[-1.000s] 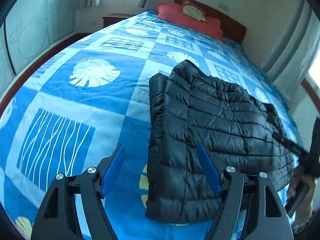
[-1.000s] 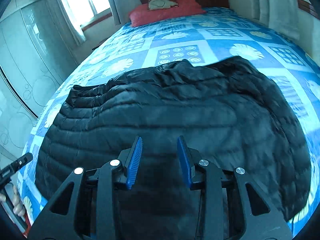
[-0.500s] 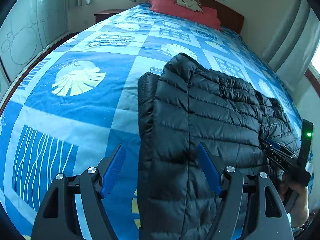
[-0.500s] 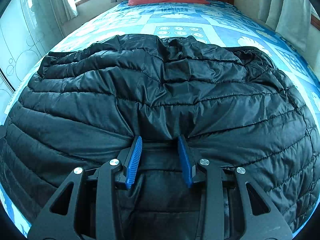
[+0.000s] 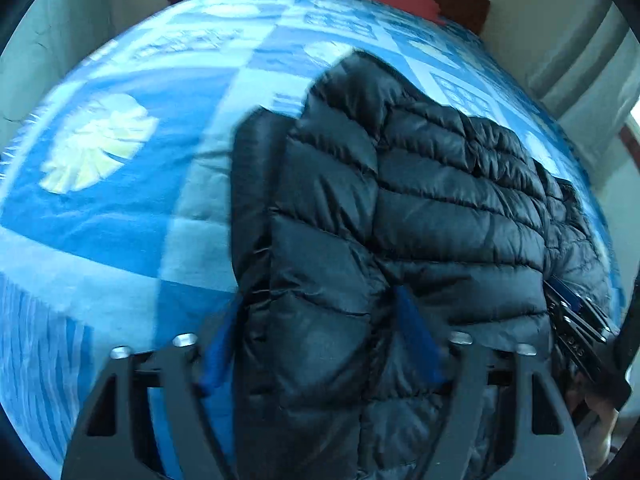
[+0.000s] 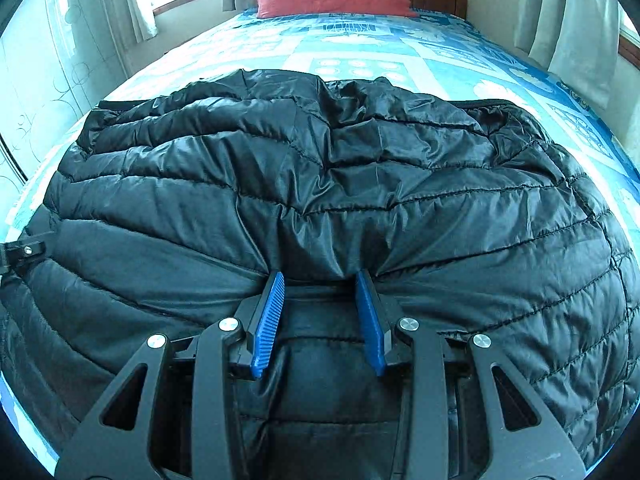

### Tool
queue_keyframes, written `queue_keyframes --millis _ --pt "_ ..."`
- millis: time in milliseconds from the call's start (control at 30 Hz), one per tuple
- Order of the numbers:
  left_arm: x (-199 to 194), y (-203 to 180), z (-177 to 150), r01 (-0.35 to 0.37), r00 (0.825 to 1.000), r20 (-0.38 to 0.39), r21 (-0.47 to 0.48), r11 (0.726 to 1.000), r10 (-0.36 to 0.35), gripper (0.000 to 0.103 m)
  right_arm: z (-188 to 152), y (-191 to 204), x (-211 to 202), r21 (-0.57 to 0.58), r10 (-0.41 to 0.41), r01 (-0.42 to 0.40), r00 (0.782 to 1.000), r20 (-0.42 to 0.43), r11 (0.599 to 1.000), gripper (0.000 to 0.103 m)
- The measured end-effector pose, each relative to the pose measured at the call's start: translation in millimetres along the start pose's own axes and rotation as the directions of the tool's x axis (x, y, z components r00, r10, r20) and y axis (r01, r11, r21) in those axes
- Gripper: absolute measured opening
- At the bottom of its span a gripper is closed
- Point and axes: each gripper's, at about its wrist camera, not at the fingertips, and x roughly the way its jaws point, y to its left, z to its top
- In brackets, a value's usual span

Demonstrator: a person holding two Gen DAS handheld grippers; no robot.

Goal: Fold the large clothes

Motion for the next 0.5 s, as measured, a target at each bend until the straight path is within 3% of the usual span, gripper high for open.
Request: queue_keyframes --millis 100,200,500 --pt "-1 -3 2 0.047 0.999 -0.008 0.018 0.999 -0.047 0.041 -1 1 0 -0.002 -0.005 0.005 1.000 0.007 1.000 0.037" --pt "-16 -13 2 0.050 0.999 0.014 0.046 0.998 -0.051 0.021 -3 3 0 -0.008 -0.011 0.012 1.000 0.013 1.000 0.037" --pt "-79 -60 11 0.052 0.990 0.122 0.104 0.993 -0.064 0.015 -1 4 3 -0.026 -0.019 0.019 1.000 0.015 0.999 0.037"
